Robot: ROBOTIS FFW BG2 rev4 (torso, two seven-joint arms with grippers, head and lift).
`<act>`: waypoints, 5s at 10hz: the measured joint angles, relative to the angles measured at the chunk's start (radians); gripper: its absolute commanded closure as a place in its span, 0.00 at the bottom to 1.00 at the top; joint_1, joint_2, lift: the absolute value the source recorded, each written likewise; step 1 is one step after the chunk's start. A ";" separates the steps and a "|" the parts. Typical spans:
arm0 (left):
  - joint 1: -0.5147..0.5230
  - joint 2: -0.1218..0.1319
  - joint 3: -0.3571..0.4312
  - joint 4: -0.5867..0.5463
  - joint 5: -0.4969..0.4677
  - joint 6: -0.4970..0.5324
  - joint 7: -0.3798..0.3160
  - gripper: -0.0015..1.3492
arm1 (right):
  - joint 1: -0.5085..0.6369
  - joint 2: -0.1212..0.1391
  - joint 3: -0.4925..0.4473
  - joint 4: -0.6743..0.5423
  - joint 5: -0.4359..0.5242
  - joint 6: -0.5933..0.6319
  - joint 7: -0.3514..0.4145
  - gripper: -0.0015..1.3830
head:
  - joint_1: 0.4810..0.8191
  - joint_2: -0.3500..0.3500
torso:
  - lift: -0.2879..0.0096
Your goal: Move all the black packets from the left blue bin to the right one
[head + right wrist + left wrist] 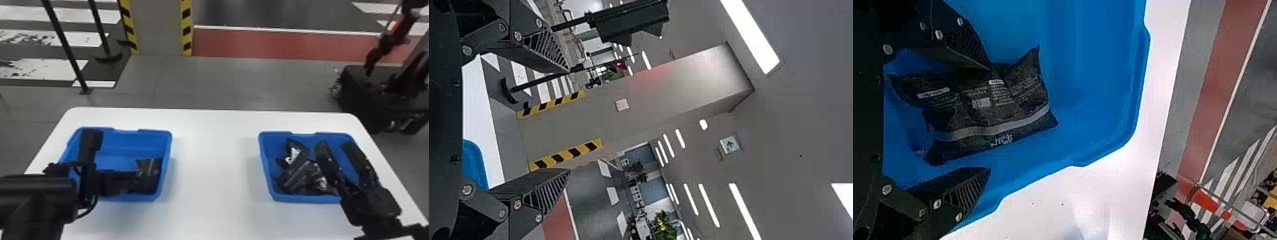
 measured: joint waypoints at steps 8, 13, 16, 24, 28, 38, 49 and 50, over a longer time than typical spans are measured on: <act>0.036 0.025 0.025 -0.101 -0.039 -0.090 -0.081 0.89 | 0.007 0.000 0.011 0.012 -0.025 0.000 0.007 0.25 | 0.63 0.50 | 0.60; 0.166 0.009 0.042 -0.453 0.094 -0.089 -0.184 0.89 | -0.008 0.000 0.032 0.012 -0.038 0.062 0.057 0.25 | 0.63 0.47 | 0.60; 0.165 0.007 -0.012 -0.458 0.195 -0.175 -0.187 0.89 | -0.085 0.000 0.072 0.085 -0.074 0.166 0.147 0.25 | 0.63 0.45 | 0.60; 0.078 -0.010 -0.193 -0.304 0.329 -0.218 -0.187 0.89 | -0.266 0.001 0.104 0.195 -0.104 0.310 0.245 0.25 | 0.63 0.35 | 0.60; 0.041 -0.015 -0.237 -0.253 0.344 -0.227 -0.186 0.89 | -0.306 0.001 0.131 0.199 -0.112 0.341 0.251 0.25 | 0.63 0.35 | 0.60; 0.057 -0.024 -0.221 -0.216 0.393 -0.262 -0.143 0.07 | -0.357 0.004 0.160 0.273 -0.147 0.325 0.301 0.92 | 0.63 0.38 | 0.60; 0.383 -0.027 0.152 -0.397 0.535 -0.519 -0.121 0.16 | -0.505 -0.175 -0.219 0.617 0.119 0.402 0.156 0.03 | 0.63 0.18 | 0.60; 0.385 -0.030 0.155 -0.399 0.538 -0.546 -0.119 0.16 | -0.487 -0.169 -0.219 0.552 0.149 0.407 0.156 0.10 | 0.63 0.18 | 0.60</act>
